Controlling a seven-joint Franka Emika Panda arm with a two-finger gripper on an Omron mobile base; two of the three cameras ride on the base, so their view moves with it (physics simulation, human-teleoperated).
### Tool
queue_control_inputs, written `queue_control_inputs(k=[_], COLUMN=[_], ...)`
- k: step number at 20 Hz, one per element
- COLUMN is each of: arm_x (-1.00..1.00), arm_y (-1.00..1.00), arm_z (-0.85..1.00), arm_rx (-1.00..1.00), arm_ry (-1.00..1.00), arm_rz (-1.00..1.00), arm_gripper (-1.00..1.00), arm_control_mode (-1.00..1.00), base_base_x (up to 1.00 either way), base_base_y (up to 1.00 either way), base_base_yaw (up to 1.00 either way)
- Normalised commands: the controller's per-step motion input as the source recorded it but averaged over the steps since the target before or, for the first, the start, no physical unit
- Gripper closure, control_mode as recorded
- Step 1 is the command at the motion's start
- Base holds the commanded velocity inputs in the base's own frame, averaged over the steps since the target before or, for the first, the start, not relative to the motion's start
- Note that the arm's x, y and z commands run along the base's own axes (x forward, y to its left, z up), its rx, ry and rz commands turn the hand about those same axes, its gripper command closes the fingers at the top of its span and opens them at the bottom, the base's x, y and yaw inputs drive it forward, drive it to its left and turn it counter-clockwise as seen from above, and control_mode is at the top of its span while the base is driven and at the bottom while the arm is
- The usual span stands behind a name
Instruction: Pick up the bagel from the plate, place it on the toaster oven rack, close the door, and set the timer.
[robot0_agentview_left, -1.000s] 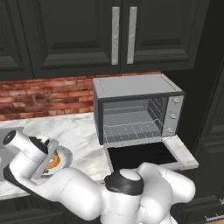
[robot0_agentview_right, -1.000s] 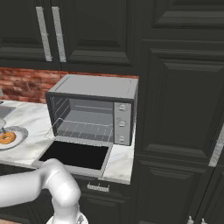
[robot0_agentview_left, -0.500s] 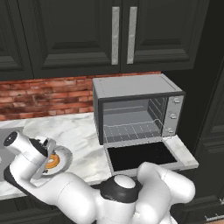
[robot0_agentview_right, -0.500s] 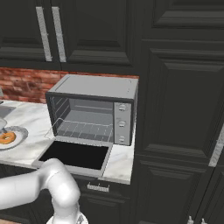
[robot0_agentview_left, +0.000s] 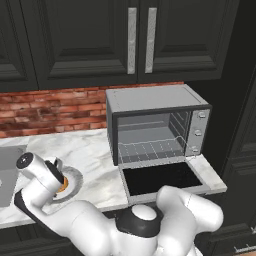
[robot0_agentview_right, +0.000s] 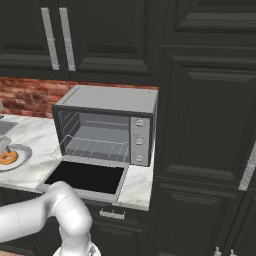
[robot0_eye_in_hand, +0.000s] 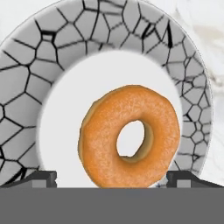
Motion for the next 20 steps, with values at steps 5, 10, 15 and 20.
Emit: queue_control_inputs(k=[5,10,15,20], arm_x=[0.04,0.1,0.19,0.04], arm_y=[0.0,0.15,0.26,0.04], arm_z=[-0.11,-0.02,0.0,-0.11], arm_rx=[0.0,0.0,0.0,-0.01], arm_ry=[0.0,0.0,0.0,0.01], arm_rz=[0.0,0.0,0.0,0.0], arm_gripper=[-1.0,-1.0,-1.0,-1.0], arm_control_mode=[-1.0,-1.0,-1.0,-1.0], base_base_x=[0.0,0.0,0.0,0.0], base_base_y=[0.0,0.0,0.0,0.0], base_base_yaw=[0.0,0.0,0.0,0.0])
